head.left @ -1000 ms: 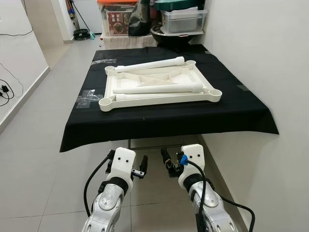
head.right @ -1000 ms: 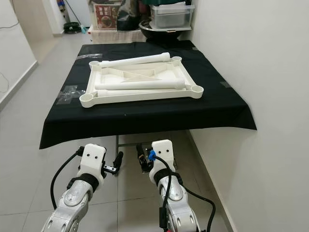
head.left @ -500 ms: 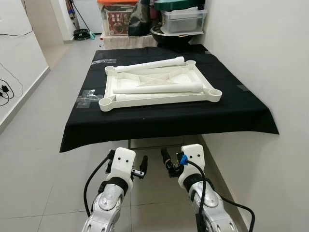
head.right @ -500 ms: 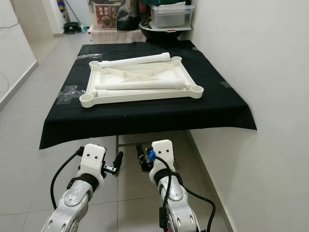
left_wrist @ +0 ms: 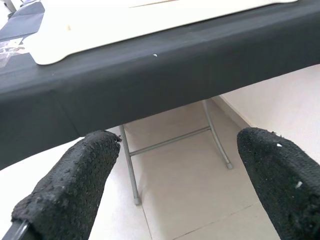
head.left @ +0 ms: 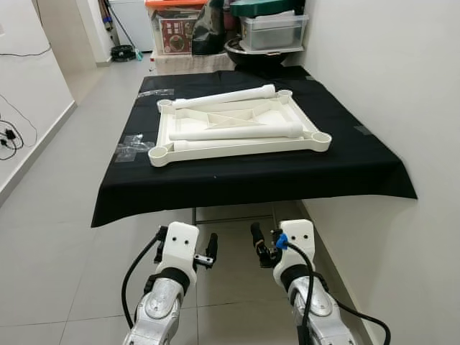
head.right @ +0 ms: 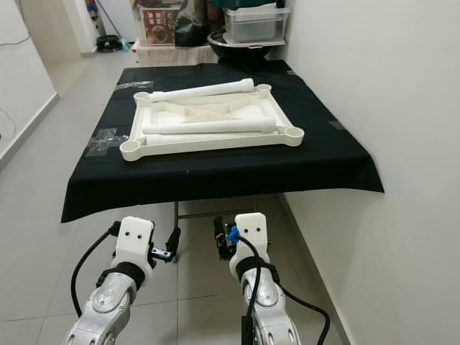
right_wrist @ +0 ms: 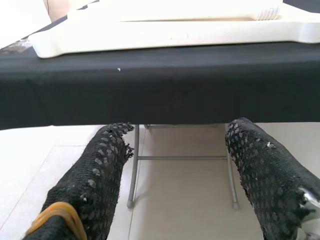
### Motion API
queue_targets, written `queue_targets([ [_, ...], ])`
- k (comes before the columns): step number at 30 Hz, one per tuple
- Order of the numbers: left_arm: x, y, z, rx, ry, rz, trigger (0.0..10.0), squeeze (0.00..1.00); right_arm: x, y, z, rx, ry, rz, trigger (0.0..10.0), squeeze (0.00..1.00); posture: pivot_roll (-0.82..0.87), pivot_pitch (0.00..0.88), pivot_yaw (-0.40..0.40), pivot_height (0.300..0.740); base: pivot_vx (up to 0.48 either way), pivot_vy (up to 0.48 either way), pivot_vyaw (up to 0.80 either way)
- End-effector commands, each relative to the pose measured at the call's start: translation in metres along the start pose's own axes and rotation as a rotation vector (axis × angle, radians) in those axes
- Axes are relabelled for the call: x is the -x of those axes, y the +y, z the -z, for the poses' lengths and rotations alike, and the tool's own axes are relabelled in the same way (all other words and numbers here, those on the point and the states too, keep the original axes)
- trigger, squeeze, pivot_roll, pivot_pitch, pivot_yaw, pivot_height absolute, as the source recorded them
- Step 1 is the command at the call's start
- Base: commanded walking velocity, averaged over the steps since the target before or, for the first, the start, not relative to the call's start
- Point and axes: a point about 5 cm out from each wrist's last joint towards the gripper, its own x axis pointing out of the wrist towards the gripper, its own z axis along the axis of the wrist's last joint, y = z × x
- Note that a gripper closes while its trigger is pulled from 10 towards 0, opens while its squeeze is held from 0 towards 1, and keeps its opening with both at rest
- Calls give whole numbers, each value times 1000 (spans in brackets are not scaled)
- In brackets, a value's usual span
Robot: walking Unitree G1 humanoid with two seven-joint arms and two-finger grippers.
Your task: Building children table
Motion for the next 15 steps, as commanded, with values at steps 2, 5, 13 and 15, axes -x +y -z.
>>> queue_targets([
  [2, 5, 6, -10, -13, -61, -46, 10000, 0, 3, -5, -12, -27, -74, 47, 10000, 0, 13, 0, -3, 740, 0, 0, 0],
  [5, 6, 8, -15, -29, -93, -53, 10000, 0, 5, -9, -18, -18, -118, 73, 10000, 0, 15, 0, -5, 740, 0, 0, 0],
  [13, 5, 4, -22, -58, -127, -20, 10000, 0, 2, -4, -39, 94, -225, -11, 10000, 0, 13, 0, -9, 740, 0, 0, 0],
  [15, 4, 4, -23, -59, -129, -16, 10000, 0, 1, -4, -41, 107, -236, -16, 10000, 0, 13, 0, -9, 740, 0, 0, 0],
])
